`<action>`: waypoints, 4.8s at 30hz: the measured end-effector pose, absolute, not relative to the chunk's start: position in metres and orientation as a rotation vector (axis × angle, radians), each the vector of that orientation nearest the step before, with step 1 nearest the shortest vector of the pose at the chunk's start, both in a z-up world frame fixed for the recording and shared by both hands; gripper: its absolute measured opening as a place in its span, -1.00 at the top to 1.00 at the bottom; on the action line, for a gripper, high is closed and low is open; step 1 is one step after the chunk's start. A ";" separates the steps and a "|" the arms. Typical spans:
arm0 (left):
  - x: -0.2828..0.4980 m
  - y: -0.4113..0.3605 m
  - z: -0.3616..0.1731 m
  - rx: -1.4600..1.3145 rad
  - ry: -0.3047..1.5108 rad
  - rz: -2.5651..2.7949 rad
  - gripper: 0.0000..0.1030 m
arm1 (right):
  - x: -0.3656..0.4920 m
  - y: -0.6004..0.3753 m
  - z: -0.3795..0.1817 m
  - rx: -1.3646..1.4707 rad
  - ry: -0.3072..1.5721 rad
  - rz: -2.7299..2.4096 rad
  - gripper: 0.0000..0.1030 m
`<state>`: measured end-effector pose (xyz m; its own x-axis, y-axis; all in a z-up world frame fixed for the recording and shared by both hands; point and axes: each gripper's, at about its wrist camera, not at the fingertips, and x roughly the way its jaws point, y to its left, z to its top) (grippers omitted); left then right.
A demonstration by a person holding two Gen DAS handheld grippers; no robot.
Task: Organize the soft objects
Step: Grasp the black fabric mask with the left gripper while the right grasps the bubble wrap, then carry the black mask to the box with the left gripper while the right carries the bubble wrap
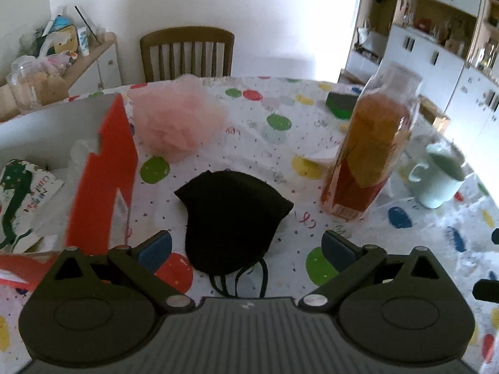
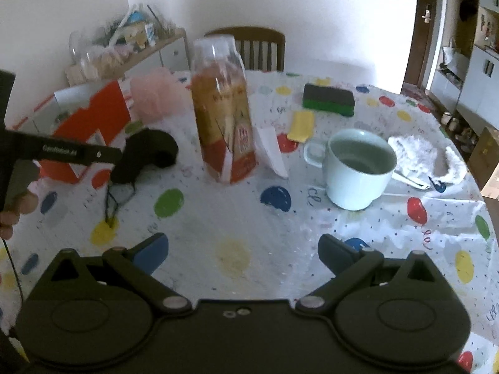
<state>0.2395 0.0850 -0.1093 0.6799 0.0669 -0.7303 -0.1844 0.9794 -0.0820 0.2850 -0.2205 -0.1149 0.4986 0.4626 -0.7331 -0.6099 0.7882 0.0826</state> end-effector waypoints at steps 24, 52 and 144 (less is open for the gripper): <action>0.305 0.086 -0.179 -0.137 0.903 0.267 -0.55 | 0.329 -0.186 -0.179 -0.293 0.911 0.692 -0.51; 0.267 0.104 -0.131 -0.212 0.816 0.210 0.62 | 0.299 -0.197 -0.125 -0.240 0.824 0.600 0.87; 0.204 0.369 -0.070 -0.165 0.786 0.453 0.62 | 0.302 0.199 -0.078 -0.455 0.867 0.966 0.65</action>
<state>0.2040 0.3694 -0.0695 0.6168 0.3311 -0.7142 -0.4521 0.8917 0.0229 0.3016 0.1994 -0.0777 0.2819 0.5207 -0.8058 -0.8572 0.5140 0.0324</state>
